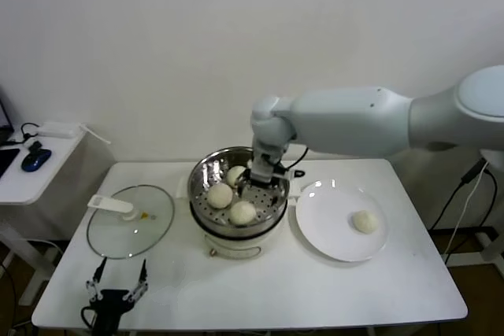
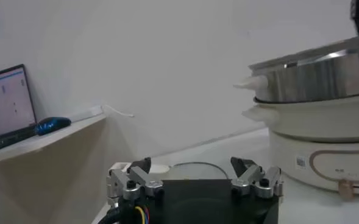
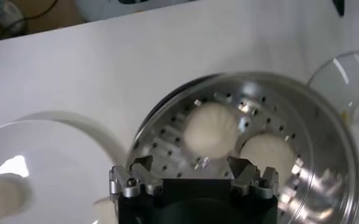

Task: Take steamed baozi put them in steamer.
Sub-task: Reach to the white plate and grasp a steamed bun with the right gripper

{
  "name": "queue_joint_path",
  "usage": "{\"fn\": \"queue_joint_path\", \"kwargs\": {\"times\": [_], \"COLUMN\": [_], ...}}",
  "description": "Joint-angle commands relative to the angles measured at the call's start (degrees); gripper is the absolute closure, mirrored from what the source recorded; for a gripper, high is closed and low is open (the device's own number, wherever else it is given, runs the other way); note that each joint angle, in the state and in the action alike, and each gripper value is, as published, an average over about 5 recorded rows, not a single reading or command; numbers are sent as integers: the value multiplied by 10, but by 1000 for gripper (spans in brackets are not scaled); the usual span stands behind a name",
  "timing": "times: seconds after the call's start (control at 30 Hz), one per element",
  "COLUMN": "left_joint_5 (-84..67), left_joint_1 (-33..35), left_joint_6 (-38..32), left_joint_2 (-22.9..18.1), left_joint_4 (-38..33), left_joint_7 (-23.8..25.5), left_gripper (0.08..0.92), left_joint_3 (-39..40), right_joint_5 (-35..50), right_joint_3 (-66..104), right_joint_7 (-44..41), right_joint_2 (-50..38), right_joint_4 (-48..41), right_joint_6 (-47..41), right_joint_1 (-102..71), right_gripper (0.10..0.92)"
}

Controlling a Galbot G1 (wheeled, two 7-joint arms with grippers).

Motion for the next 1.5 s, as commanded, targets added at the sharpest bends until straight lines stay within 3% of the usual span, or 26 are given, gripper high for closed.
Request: {"fn": "queue_joint_path", "kwargs": {"times": [0.03, 0.23, 0.43, 0.97, 1.5], "left_joint_5": [1, 2, 2, 5, 11], "left_joint_1": [2, 2, -2, -5, -1], "left_joint_6": [1, 0, -5, -11, -7], "left_joint_2": [-2, -1, 1, 4, 0], "left_joint_4": [-5, -2, 9, 29, 31], "left_joint_7": [1, 1, 0, 0, 2], "left_gripper": [177, 177, 177, 177, 177], "left_joint_3": [4, 10, 13, 13, 10], "right_joint_5": [168, 216, 180, 19, -40], "right_joint_3": [-128, -201, -187, -52, 86], "right_joint_7": [-68, -24, 14, 56, 70], "right_joint_2": [-63, -162, -237, -307, -299], "right_joint_4": [-38, -17, -23, -58, -118], "right_joint_6": [-9, -122, -197, -257, -271], "right_joint_1": [141, 145, 77, -123, -272], "right_gripper": [204, 202, 203, 203, 203]}}
